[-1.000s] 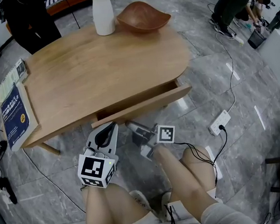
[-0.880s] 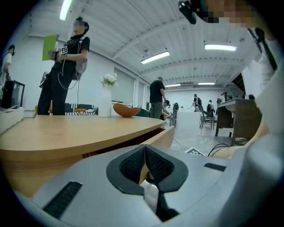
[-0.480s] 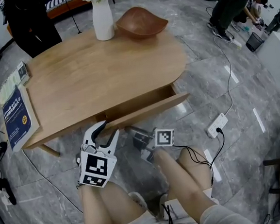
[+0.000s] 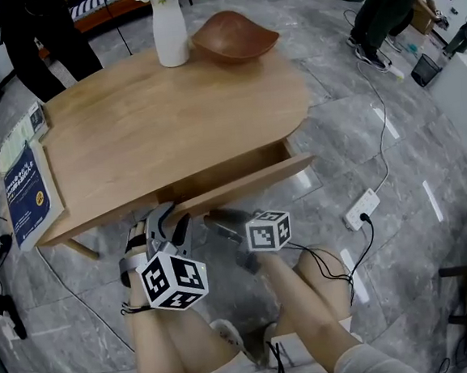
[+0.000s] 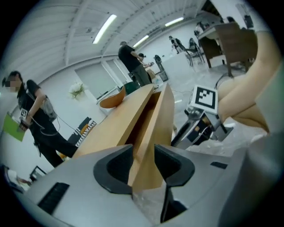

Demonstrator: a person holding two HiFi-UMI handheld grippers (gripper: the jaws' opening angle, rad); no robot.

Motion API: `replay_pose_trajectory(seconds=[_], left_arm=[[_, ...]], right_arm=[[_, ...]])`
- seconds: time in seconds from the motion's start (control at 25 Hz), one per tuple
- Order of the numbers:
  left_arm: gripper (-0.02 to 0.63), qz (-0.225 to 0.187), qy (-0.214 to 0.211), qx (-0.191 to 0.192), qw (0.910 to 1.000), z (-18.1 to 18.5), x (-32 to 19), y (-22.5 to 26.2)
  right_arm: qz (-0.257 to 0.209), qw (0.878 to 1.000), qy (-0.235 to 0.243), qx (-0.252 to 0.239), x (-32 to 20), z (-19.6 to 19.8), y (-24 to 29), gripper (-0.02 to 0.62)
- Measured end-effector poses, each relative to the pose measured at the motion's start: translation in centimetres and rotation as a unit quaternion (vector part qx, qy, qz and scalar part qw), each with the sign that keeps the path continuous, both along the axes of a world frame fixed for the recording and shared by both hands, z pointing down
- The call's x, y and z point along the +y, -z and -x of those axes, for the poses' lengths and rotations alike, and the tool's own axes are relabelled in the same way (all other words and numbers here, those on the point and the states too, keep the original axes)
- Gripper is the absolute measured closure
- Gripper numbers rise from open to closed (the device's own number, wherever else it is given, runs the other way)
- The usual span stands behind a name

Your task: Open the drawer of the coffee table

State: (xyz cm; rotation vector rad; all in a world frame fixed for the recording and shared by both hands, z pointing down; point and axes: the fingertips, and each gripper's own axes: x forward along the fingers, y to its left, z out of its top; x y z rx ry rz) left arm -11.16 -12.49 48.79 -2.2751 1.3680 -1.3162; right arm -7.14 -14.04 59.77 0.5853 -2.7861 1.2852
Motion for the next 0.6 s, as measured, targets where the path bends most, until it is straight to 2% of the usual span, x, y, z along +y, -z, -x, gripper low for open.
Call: replay_pose_trajectory(seconds=[0.08, 0.2, 0.32, 0.48, 0.52, 0.6], left_arm=[[0.468, 0.003, -0.001, -0.029, 0.9996, 0.3, -0.3, -0.3], [0.468, 0.011, -0.004, -0.038, 0.9992, 0.5, -0.5, -0.4], [0.468, 0.014, -0.005, -0.039, 0.9991, 0.4, -0.5, -0.6], [0.468, 0.018, -0.005, -0.032, 0.9993, 0.3, -0.6, -0.9], [0.468, 0.018, -0.006, -0.033, 0.9993, 0.2, -0.6, -0.9], [0.468, 0.018, -0.01, -0.041, 0.9989, 0.1, -0.6, -1.0]], right_arm=[[-0.06, 0.994, 0.029, 0.081, 0.6, 0.1, 0.1, 0.472], [-0.155, 0.97, 0.065, 0.173, 1.5, 0.0, 1.5, 0.472], [-0.256, 0.931, 0.099, 0.242, 2.6, -0.5, 3.9, 0.472], [-0.356, 0.882, 0.127, 0.282, 3.9, -1.1, 7.9, 0.474], [-0.387, 0.865, 0.124, 0.296, 3.8, -1.4, 9.0, 0.474], [-0.448, 0.822, 0.12, 0.33, 3.2, -1.5, 11.1, 0.472]])
